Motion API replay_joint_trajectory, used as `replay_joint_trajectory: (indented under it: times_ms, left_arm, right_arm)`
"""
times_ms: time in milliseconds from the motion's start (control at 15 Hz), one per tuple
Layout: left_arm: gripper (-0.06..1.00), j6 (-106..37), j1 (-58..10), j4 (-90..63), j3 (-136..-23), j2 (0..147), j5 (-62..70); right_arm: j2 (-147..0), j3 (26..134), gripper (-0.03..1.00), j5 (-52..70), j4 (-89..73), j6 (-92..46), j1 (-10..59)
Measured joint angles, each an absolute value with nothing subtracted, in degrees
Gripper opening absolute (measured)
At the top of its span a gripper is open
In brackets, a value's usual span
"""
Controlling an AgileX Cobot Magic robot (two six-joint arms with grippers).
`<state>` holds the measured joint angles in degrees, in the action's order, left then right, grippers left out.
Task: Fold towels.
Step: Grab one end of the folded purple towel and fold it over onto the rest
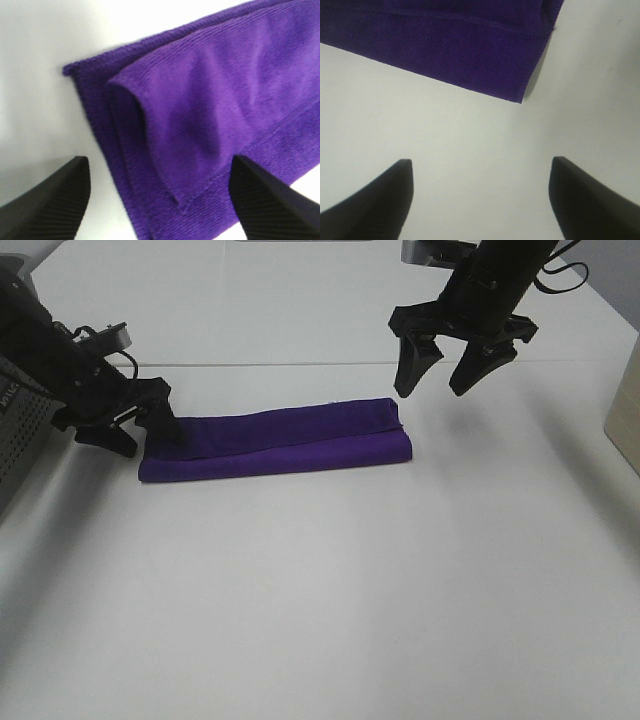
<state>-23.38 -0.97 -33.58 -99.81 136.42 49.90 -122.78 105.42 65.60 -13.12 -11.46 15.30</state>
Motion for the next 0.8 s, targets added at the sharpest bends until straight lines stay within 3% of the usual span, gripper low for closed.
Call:
replay_joint_trajectory:
  times_ms: [333, 533, 733, 800]
  left_arm:
    - [0.71, -23.4, -6.8, -36.8, -100.4, 137.9, 51.7]
    - [0.57, -22.6, -10.0, -37.7, -101.5, 138.6, 50.2]
    - [0.1, -22.1, -10.5, -35.9, -104.1, 140.2, 52.0]
    - [0.07, -22.1, -10.5, -33.9, -105.2, 140.2, 53.5]
  right_arm:
    - [-122.8, 105.4, 0.73, 66.6, -13.1, -11.5, 15.3]
    - [-122.8, 105.4, 0.73, 68.1, -13.1, -11.5, 15.3]
    - [-122.0, 105.4, 0.73, 68.5, -13.1, -11.5, 15.3]
    - [-120.8, 105.4, 0.73, 68.5, -13.1, -11.5, 15.3]
